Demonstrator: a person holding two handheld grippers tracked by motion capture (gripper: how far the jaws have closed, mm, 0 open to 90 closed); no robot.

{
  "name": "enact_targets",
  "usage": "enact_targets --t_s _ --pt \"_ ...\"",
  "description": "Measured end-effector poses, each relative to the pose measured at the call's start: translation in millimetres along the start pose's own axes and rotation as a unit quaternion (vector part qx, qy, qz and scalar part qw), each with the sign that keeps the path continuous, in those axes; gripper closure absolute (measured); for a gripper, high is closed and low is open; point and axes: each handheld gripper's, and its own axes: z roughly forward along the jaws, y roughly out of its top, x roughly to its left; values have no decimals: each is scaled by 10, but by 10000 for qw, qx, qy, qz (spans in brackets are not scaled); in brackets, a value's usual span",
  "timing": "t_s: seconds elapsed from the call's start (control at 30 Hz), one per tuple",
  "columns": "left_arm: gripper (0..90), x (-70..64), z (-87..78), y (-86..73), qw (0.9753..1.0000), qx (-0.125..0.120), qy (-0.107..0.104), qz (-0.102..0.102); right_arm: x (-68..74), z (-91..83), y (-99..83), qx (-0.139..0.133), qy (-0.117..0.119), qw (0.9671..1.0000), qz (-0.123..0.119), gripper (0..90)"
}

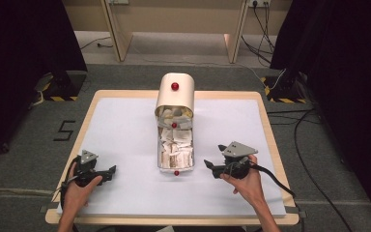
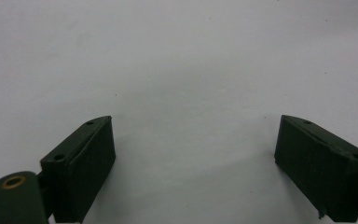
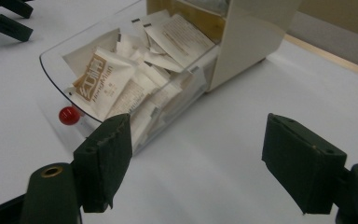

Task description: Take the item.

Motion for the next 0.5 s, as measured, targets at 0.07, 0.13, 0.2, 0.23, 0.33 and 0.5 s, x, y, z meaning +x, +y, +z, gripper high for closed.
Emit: enact_targets --t_s 0.07,0.13,0.2,0.23,0.33,0.5 --pt "113 0 0 0 10000 0 -1 0 28 40 51 -23 51 10000 -27 251" --pt "113 0 0 0 10000 0 -1 -1 52 78 97 -63 140 9999 -13 255" --pt "113 0 0 0 10000 0 -2 -1 75 117 139 -80 171 9998 -35 258" --pt "113 1 0 0 10000 1 -3 -3 88 138 159 -101 208 9997 -38 265" --pt "113 1 0 0 10000 4 -5 -2 111 173 191 -144 323 9994 -20 274" --pt "113 1 0 0 10000 3 -7 -3 182 277 262 -153 507 9986 -59 296"
